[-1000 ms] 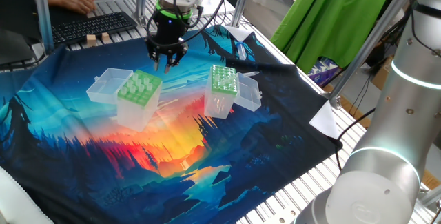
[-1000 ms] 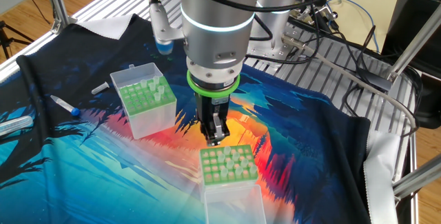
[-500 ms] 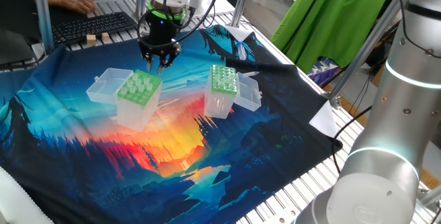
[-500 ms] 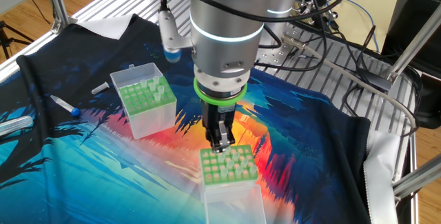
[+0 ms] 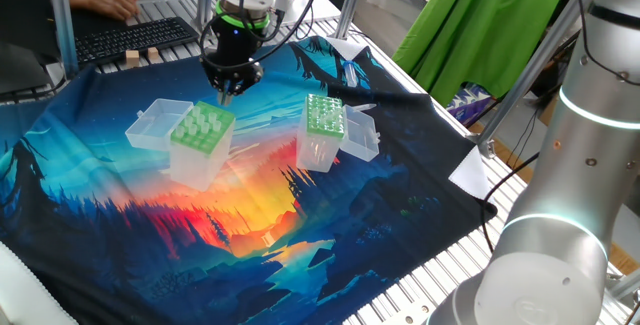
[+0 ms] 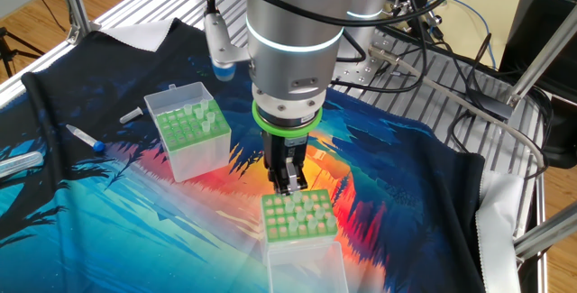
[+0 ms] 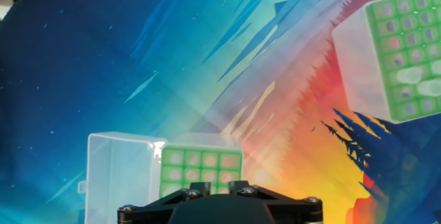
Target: Transfer all large pipette tips from one holder to another
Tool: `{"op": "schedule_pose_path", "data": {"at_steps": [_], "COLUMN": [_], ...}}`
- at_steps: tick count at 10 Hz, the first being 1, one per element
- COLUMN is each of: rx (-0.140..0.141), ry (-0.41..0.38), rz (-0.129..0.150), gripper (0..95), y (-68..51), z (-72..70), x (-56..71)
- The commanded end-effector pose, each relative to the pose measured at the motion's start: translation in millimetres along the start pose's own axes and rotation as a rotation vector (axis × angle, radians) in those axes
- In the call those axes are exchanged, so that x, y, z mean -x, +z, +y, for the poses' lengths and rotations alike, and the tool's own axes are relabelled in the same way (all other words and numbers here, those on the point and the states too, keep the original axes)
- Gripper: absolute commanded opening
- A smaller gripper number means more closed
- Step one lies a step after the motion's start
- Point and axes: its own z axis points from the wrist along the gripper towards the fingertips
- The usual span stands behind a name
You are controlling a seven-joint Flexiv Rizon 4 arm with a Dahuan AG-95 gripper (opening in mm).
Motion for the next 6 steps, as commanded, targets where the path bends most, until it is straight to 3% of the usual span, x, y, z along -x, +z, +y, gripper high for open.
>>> {"op": "schedule_pose_path", "data": {"at_steps": [1, 6], "rx": [-0.016, -0.013], "ry": [-0.024, -0.19], "rz": [-0.013, 0.004], "gripper": [0.0, 0.0], "y": [0.1, 0.1], "z": [0.8, 0.8], "x": [0.6, 0.6]}}
